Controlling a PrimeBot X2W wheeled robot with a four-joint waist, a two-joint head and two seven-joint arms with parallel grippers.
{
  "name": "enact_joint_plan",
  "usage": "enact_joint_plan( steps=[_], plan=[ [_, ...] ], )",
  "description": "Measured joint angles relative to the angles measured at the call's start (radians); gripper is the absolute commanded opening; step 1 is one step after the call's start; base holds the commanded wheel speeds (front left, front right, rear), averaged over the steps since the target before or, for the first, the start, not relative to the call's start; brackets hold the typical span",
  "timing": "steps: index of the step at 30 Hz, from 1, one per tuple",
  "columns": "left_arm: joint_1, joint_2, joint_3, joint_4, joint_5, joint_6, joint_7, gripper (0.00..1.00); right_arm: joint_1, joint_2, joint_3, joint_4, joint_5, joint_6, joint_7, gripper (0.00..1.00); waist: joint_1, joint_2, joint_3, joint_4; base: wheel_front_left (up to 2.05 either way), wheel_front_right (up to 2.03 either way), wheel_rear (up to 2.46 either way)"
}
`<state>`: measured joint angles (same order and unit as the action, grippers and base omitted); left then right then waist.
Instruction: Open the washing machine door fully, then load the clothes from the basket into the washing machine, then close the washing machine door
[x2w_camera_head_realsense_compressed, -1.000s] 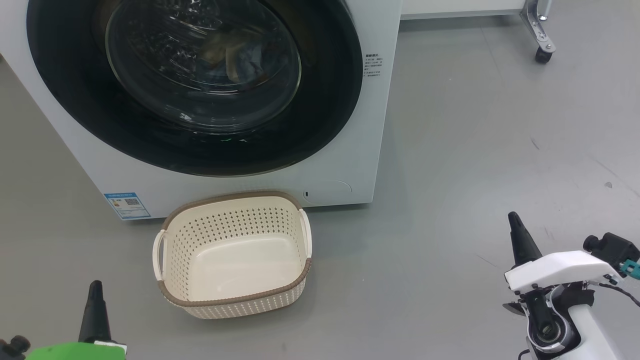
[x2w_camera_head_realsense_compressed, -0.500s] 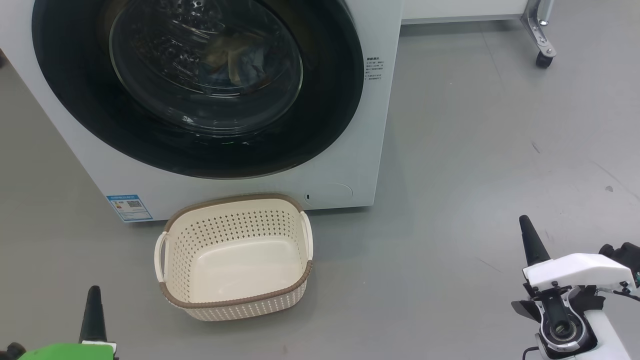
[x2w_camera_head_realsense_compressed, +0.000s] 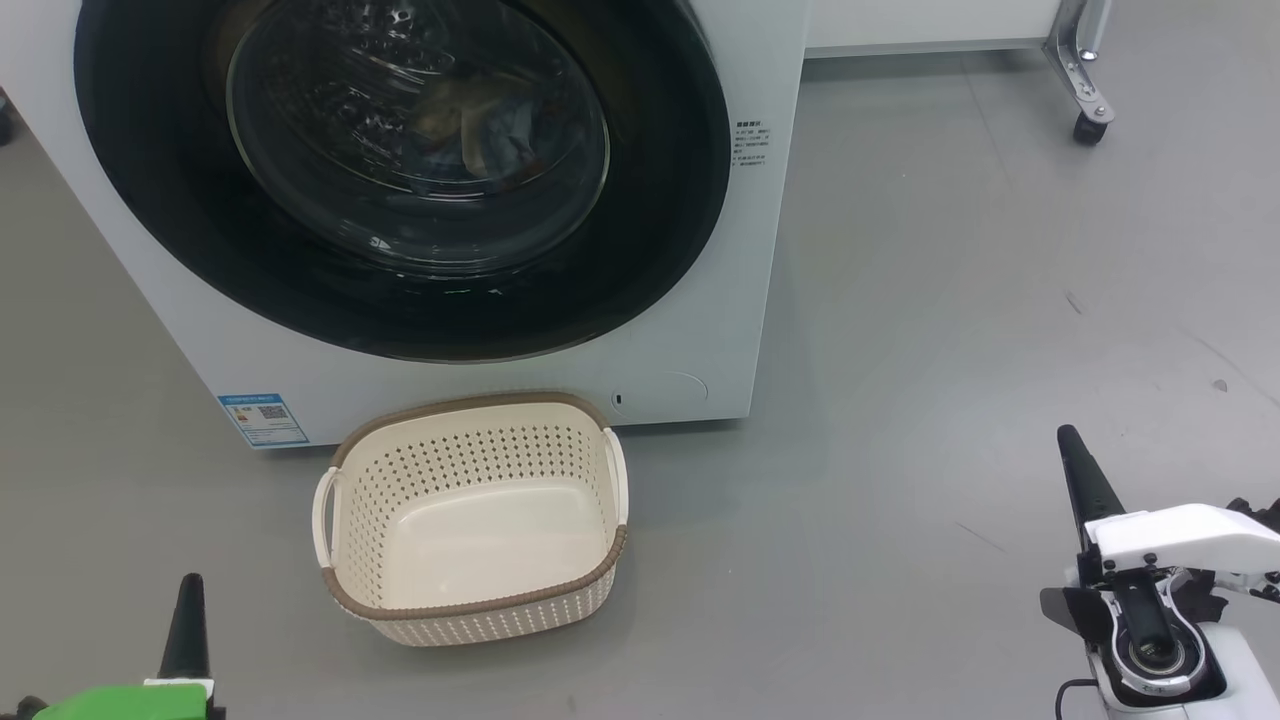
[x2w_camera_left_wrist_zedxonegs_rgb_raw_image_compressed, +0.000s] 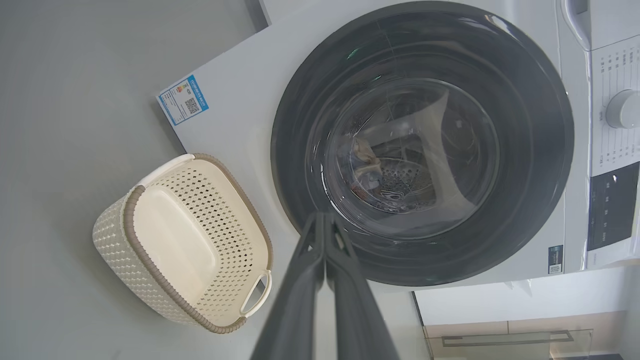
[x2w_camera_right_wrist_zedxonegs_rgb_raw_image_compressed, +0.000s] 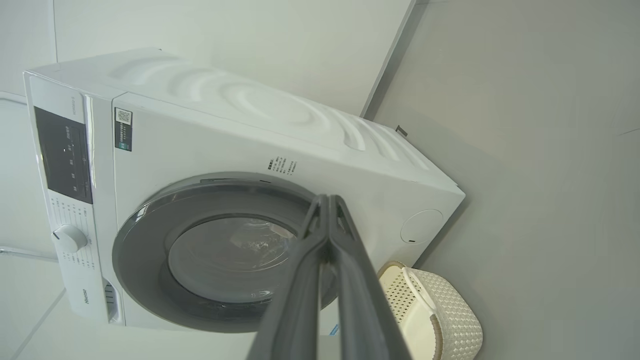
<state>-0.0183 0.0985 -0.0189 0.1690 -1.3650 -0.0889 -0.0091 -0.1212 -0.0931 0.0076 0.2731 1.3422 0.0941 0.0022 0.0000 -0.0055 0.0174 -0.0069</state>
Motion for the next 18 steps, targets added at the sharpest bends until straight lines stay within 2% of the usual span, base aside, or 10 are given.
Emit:
enact_joint_plan(
  steps=[18],
  plan=[
    [-0.02, -0.018, 0.037, 0.023, -0.19, 0.009, 0.053, 0.0, 0.018, 0.028, -0.083, -0.031, 0.193, -0.008, 0.06, 0.0, 0.0, 0.0, -0.012, 0.005, 0.0, 0.0, 0.0]
  ],
)
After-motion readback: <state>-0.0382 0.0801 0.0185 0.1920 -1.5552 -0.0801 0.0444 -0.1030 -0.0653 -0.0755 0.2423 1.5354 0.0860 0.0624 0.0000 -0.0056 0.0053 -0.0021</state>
